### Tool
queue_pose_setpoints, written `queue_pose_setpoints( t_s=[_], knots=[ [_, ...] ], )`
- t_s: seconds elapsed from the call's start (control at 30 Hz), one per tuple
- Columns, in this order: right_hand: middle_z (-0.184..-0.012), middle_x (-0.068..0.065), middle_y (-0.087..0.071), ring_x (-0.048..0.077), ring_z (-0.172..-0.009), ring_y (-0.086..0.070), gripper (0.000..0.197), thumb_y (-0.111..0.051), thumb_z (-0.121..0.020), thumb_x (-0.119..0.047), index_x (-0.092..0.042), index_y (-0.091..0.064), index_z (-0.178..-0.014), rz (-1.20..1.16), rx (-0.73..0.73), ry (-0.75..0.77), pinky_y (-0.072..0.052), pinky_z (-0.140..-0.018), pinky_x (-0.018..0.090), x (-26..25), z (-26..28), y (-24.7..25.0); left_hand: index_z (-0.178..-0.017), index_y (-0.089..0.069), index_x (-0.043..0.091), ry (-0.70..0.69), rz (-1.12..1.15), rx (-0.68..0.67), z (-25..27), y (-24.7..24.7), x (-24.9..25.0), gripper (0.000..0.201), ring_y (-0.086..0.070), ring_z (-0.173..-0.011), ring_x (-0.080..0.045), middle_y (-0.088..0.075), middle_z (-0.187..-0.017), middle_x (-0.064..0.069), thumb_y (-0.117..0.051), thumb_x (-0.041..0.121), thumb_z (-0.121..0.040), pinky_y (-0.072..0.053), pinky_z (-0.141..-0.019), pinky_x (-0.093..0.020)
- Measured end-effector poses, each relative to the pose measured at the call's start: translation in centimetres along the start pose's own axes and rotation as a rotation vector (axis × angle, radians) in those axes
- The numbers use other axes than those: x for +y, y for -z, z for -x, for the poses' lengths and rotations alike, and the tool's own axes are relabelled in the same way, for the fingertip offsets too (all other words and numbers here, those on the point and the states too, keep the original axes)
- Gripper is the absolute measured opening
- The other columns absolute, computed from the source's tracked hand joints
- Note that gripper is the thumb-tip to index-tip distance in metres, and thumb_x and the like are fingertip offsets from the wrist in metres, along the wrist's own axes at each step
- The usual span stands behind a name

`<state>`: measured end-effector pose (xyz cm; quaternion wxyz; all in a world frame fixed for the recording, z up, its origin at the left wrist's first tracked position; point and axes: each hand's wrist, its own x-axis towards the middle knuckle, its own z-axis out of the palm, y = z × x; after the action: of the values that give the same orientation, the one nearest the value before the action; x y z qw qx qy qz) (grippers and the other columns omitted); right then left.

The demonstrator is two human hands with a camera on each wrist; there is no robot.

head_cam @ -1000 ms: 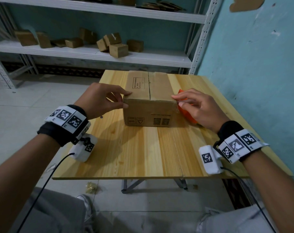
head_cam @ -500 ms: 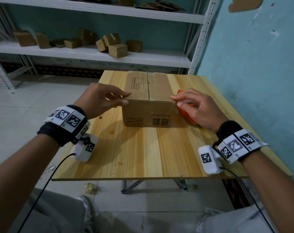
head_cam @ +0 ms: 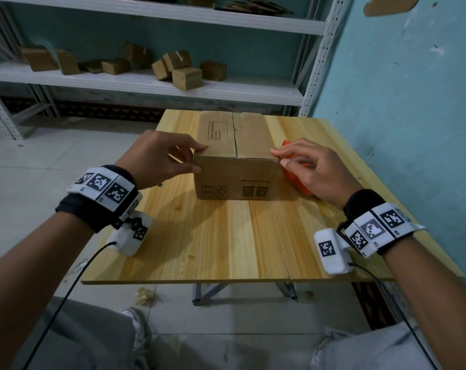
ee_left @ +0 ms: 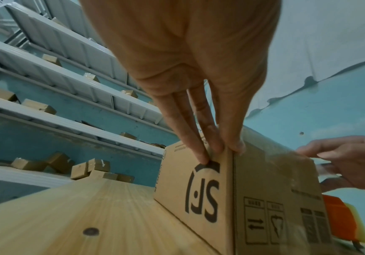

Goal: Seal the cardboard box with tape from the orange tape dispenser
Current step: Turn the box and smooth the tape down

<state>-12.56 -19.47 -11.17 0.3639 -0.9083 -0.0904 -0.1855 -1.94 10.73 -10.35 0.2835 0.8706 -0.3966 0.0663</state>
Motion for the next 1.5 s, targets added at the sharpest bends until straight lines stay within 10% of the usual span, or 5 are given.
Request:
queue_pose_setpoints(
  t_s=[0.27,0.77,1.03,1.33,1.5],
  knots=[
    [-0.121,-0.007,-0.062,-0.006,-0.112,-0.055,0.026,-0.060,-0.096,-0.015,-0.017,-0.069,-0.121,0.005,-0.001,-0.001,-0.043,-0.090,0.005,-0.1,0.1,0.0,-0.122,-0.058,0.015,-0.023,-0.058,-0.012,-0.2,-0.2,0.7,0.049,-0.056,-0.077,0.008,-0.062,-0.104,0.004,-0.076,0.012,-0.076,-0.043,-0.055,-0.002],
    [-0.122,-0.004,-0.062,0.002,-0.113,-0.059,0.027,-0.063,-0.095,-0.015,-0.016,-0.070,-0.121,0.001,-0.003,0.002,-0.046,-0.094,0.011,-0.1,0.2,0.0,-0.117,-0.061,0.017,-0.016,-0.066,0.012,-0.4,-0.2,0.7,0.040,-0.066,-0.091,-0.016,-0.068,-0.103,-0.004,-0.072,0.024,-0.080,-0.048,-0.075,-0.019],
    [-0.123,-0.006,-0.061,-0.013,-0.110,-0.053,0.025,-0.061,-0.096,-0.017,-0.017,-0.069,-0.120,0.010,-0.004,-0.017,-0.042,-0.089,0.003,-0.2,0.2,0.1,-0.123,-0.057,0.022,-0.004,-0.161,-0.035,-0.4,0.2,1.4,0.050,-0.056,-0.077,0.002,-0.063,-0.103,0.005,-0.076,0.016,-0.078,-0.047,-0.072,-0.020],
    [-0.132,-0.014,-0.059,0.001,-0.124,-0.049,0.024,-0.062,-0.096,-0.033,-0.021,-0.068,-0.115,0.128,-0.017,-0.001,-0.042,-0.109,0.035,-1.1,-0.1,-0.6,-0.122,-0.061,0.023,-0.095,-0.352,0.090,-1.8,0.0,4.9,0.036,-0.045,-0.119,-0.021,-0.046,-0.132,-0.002,-0.055,0.029,-0.087,-0.046,-0.096,-0.041],
    [-0.116,-0.006,-0.065,0.011,-0.105,-0.059,0.053,-0.061,-0.082,-0.062,-0.020,-0.064,-0.113,0.227,-0.004,0.024,-0.052,-0.092,0.039,-2.3,0.0,-1.3,-0.144,-0.038,0.027,-0.148,-0.246,-0.079,-2.5,-3.7,7.6,0.052,-0.025,-0.142,-0.022,-0.029,-0.154,-0.001,-0.050,0.032,-0.093,-0.026,-0.115,-0.044]
  ],
)
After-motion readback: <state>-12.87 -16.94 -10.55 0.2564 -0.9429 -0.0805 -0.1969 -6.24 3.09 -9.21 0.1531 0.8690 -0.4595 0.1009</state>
